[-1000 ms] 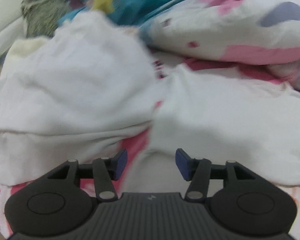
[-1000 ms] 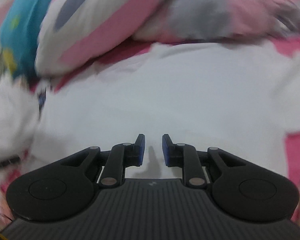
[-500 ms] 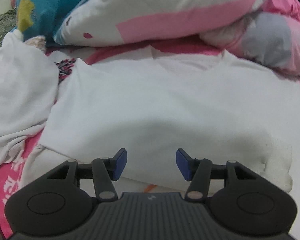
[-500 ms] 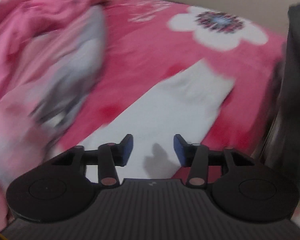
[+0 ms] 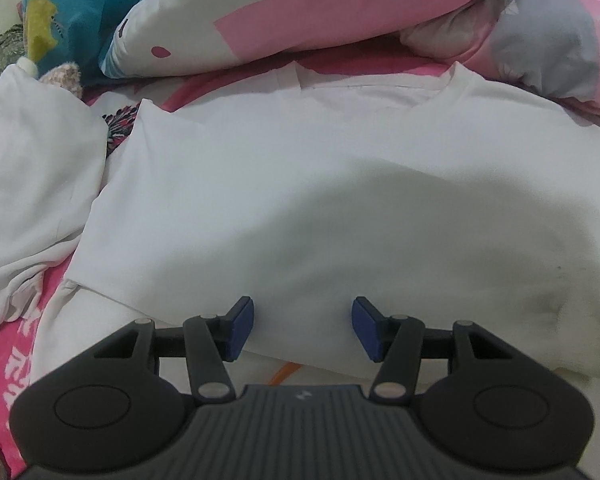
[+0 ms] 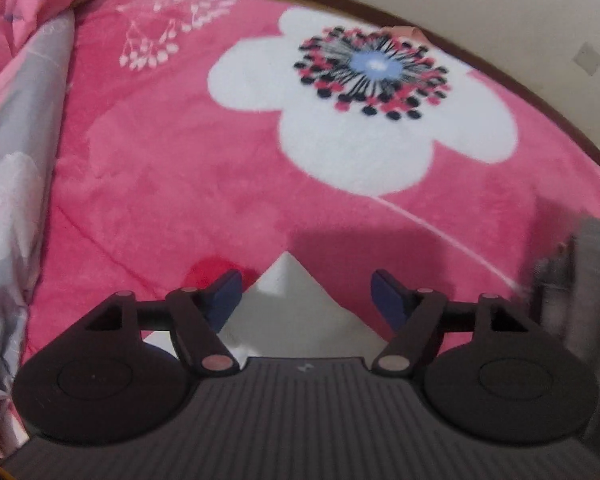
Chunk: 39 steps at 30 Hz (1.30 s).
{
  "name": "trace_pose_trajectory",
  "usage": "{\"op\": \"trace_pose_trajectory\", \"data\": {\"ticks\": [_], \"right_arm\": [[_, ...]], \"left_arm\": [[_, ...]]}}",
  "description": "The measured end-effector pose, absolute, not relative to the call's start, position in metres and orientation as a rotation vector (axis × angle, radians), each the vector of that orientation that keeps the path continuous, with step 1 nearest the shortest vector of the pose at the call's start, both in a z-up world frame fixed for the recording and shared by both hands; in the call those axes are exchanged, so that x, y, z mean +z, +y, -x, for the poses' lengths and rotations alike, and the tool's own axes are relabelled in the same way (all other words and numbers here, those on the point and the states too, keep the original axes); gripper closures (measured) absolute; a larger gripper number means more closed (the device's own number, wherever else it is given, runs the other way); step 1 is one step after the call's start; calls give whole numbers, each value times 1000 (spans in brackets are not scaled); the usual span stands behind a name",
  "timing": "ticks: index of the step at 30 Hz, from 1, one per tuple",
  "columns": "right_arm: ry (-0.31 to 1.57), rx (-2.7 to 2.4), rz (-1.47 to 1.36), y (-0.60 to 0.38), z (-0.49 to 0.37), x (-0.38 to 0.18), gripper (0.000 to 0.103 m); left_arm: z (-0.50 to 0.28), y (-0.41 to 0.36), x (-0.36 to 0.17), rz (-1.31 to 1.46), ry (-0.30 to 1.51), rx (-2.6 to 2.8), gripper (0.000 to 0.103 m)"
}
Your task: Fold clothes
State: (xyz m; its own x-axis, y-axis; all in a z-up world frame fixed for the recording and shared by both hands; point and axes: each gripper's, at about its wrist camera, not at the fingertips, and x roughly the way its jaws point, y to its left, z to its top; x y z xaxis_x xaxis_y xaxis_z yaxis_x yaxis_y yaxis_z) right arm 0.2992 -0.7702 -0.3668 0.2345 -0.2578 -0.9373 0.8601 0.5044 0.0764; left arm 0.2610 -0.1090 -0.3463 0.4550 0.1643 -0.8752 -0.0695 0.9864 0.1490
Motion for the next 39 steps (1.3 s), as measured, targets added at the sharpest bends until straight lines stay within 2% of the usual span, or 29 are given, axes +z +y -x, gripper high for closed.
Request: {"op": "trace_pose_trajectory", "data": {"ticks": [3, 7, 9, 11, 12, 14, 15, 23, 32, 39], "right_arm": [[1089, -828, -689, -772, -303, -376, 24], [1109, -790, -685, -769, -304, -377, 26], [1124, -775, -700, -766, -303, -373, 40], [1139, -750, -718, -764, -302, -370, 47], [1146, -738, -727, -763, -302, -368, 55], [1163, -700, -726, -757, -303, -365, 75], [1172, -680, -724, -753, -303, -363, 92], [1105, -437, -646, -693, -310, -293, 94], [949, 39, -966, -545, -281, -196, 94], [885, 340, -1225, -422, -285, -191, 94]], "left_arm": [[-262, -108, -346, -94, 1091, 149, 47], [-264, -109, -347, -96, 1090, 151, 46], [-264, -108, -347, -96, 1088, 151, 46], [-264, -108, -348, -96, 1085, 150, 45], [-265, -107, -348, -96, 1084, 150, 45], [-264, -105, -348, -92, 1082, 147, 45], [-264, -104, -348, -91, 1081, 143, 45], [-265, -95, -349, -77, 1079, 103, 43], [-267, -81, -350, -55, 1092, 27, 41], [-269, -54, -342, 20, 1122, -50, 41]]}}
